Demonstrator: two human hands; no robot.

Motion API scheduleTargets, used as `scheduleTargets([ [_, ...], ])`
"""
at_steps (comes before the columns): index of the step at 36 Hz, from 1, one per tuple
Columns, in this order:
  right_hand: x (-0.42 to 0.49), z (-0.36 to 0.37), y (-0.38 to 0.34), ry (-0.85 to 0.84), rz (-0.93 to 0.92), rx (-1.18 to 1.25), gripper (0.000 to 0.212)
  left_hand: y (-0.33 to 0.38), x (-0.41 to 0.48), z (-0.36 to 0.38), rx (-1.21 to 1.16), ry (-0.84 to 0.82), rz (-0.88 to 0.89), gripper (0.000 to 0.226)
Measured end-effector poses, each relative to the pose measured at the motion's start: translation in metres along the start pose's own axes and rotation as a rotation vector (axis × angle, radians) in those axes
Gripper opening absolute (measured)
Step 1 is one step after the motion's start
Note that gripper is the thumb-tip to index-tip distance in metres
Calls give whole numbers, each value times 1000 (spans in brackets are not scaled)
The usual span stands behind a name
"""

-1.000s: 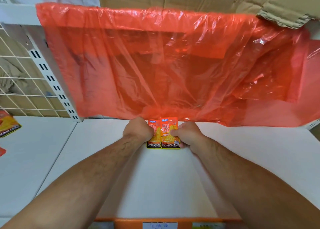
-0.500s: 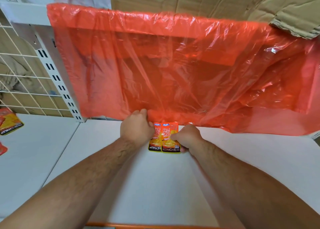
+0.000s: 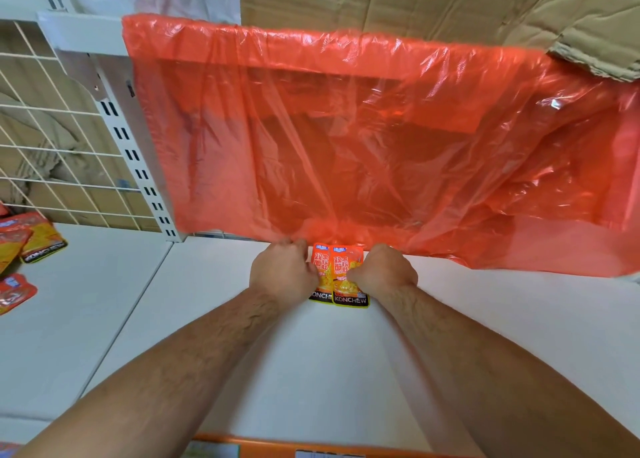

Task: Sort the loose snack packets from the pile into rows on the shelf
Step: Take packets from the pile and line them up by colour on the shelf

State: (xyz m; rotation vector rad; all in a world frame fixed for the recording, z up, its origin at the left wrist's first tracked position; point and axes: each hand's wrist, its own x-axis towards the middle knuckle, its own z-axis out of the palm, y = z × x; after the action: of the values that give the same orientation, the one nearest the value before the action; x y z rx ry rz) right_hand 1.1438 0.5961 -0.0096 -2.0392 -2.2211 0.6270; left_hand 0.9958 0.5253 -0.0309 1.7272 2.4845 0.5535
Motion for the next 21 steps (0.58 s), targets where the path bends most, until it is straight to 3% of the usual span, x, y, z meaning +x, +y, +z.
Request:
scheduleTargets([
  [7,-11,2,8,71,-101,5,17,5,-18,-10,16,-4,-10,24],
  [11,-24,3,18,130,-261,-30,32,7,-32,-20,35,-44,-18,34],
  [15,-45,6,28,67,-506,-221,51,7,-52,-28,62,-74,-15,42],
  [19,-73,5,32,1,-634,-320,68,8,-81,-37,151,-125,-22,74],
  [21,-88,4,33,-15,-691,-336,67,7,-96,-42,152,-140,-48,66],
])
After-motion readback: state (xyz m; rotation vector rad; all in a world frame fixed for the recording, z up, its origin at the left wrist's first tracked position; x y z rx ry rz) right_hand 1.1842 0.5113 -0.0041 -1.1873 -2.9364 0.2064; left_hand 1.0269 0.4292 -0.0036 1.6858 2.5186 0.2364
